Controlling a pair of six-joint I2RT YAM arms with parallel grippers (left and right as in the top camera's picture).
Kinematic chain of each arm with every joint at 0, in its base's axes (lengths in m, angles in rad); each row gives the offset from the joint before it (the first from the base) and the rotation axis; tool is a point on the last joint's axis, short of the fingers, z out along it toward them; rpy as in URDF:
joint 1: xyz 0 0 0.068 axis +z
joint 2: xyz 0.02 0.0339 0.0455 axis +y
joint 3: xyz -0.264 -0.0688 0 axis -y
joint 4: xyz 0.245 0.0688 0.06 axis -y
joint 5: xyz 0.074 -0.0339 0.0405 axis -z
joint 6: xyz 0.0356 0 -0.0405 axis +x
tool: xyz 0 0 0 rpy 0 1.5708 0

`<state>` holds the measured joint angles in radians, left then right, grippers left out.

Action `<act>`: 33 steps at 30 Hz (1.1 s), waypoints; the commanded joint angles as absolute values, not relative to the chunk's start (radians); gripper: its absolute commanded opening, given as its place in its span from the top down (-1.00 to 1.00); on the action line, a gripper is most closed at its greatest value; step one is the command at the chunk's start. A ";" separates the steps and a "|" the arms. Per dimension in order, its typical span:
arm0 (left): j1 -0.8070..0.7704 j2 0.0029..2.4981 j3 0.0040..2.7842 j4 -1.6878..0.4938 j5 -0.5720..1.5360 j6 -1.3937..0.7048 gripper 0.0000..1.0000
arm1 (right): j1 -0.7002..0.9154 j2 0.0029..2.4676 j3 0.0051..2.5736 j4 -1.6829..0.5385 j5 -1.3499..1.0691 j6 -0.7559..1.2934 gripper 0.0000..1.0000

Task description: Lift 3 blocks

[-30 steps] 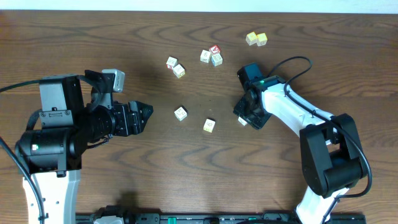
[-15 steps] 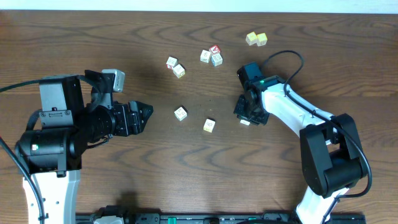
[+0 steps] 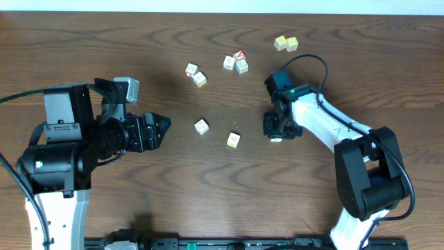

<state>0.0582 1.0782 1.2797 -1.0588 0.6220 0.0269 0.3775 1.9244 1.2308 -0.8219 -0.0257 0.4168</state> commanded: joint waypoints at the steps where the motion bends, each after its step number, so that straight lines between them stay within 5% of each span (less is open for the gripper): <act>1: 0.064 1.077 1.295 -1.061 0.617 0.038 -0.50 | 0.392 1.930 1.242 -0.825 -0.016 0.387 0.36; 5: 0.064 1.077 1.295 -1.061 0.617 0.038 -0.50 | 0.392 1.930 1.244 -0.827 -0.016 0.358 0.23; 10: 0.064 1.077 1.295 -1.061 0.617 0.038 -0.50 | 0.389 1.928 1.294 -0.887 -0.015 0.338 -0.19; 22: 0.064 1.077 1.295 -1.061 0.617 0.037 -0.50 | 0.380 1.928 1.691 -1.295 0.037 0.324 -0.41; 27: 0.064 1.077 1.295 -1.061 0.617 0.037 -0.50 | 0.307 1.914 1.816 -1.391 0.052 0.329 -0.99; 33: 0.064 1.077 1.295 -1.048 0.625 -0.004 -0.50 | 0.152 1.889 1.856 -1.451 0.063 0.328 -0.98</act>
